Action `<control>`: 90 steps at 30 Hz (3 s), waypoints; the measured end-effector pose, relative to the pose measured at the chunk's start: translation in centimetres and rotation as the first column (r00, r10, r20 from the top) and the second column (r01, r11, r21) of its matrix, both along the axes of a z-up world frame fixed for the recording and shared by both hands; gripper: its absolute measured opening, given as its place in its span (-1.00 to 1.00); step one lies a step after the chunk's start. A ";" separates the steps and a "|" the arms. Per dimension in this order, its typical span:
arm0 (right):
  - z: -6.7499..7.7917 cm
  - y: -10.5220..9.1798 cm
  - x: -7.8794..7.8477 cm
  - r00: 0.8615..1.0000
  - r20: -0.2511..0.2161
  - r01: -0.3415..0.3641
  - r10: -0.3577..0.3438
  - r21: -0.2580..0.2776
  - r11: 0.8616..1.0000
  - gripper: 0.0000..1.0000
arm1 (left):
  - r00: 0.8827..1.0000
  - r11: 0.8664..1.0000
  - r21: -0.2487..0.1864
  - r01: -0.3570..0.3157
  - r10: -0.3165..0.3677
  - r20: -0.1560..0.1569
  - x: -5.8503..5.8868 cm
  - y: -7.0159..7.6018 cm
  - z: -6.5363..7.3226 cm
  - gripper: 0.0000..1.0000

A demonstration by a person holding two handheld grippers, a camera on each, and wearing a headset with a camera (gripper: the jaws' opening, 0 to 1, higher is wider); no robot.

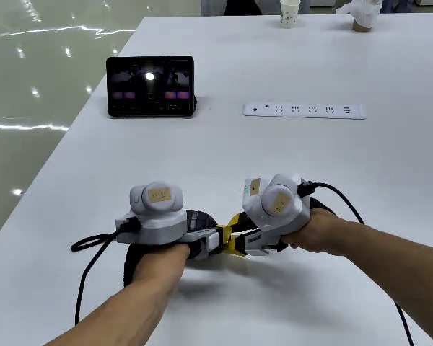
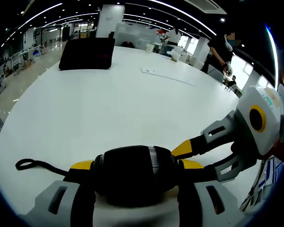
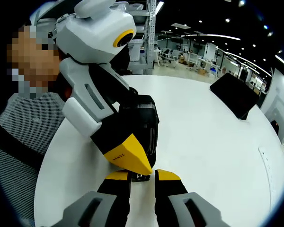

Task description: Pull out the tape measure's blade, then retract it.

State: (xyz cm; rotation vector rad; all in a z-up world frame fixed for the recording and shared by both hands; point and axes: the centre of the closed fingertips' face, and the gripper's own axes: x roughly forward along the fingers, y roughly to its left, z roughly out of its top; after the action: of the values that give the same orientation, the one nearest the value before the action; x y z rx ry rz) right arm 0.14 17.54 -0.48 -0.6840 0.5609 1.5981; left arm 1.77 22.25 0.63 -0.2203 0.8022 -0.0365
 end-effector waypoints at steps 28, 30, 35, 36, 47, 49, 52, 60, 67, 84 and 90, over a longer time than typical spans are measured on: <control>2.2 -4.4 1.2 0.994 0.026 0.109 -0.109 0.009 0.994 -0.40 | 0.997 0.997 0.040 0.068 -0.069 0.031 -0.5 1.0 2.1 0.38; 2.3 -4.8 1.3 0.992 0.029 0.119 -0.119 0.010 0.993 -0.37 | 0.996 0.996 0.043 0.079 -0.080 0.033 -0.5 1.0 2.2 0.39; 2.5 -5.9 1.2 0.989 0.029 0.143 -0.143 0.008 0.990 -0.31 | 0.994 0.994 0.046 0.098 -0.100 0.040 -0.9 0.8 2.4 0.41; 2.6 -6.1 1.2 0.989 0.028 0.148 -0.149 0.009 0.989 -0.30 | 0.994 0.994 0.046 0.102 -0.104 0.040 -0.9 0.8 2.5 0.41; 2.5 -8.1 0.9 0.979 0.013 0.203 -0.203 0.008 0.979 -0.19 | 0.989 0.989 0.043 0.143 -0.145 0.039 -2.4 0.8 2.5 0.41; 2.6 -8.4 0.9 0.977 0.011 0.212 -0.212 0.012 0.977 -0.18 | 0.988 0.988 0.045 0.149 -0.151 0.037 -2.7 0.9 2.5 0.41; 2.7 -8.7 0.7 0.975 0.005 0.223 -0.224 0.017 0.975 -0.16 | 0.988 0.987 0.049 0.150 -0.152 0.036 -2.9 1.1 2.5 0.41; 2.6 -9.6 0.3 0.971 0.002 0.238 -0.238 0.016 0.971 -0.10 | 0.985 0.985 0.047 0.165 -0.167 0.044 -3.6 1.3 2.6 0.47; 3.0 -10.7 0.2 0.965 0.003 0.263 -0.263 0.024 0.965 -0.06 | 0.983 0.982 0.058 0.177 -0.180 0.044 -4.0 1.5 2.5 0.50; 3.1 -13.1 -0.5 0.946 -0.005 0.323 -0.323 0.031 0.946 0.06 | 0.970 0.970 0.067 0.232 -0.236 0.059 -5.3 1.5 2.9 0.52; 2.9 -13.9 -0.8 0.938 -0.011 0.346 -0.346 0.029 0.938 0.12 | 0.964 0.965 0.076 0.253 -0.257 0.060 -5.7 1.7 2.9 0.54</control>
State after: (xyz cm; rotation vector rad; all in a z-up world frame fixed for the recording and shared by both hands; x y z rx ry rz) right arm -0.69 3.66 2.44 -0.5238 0.6234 1.2756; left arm -3.93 23.92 3.54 -0.0500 0.7575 -0.2586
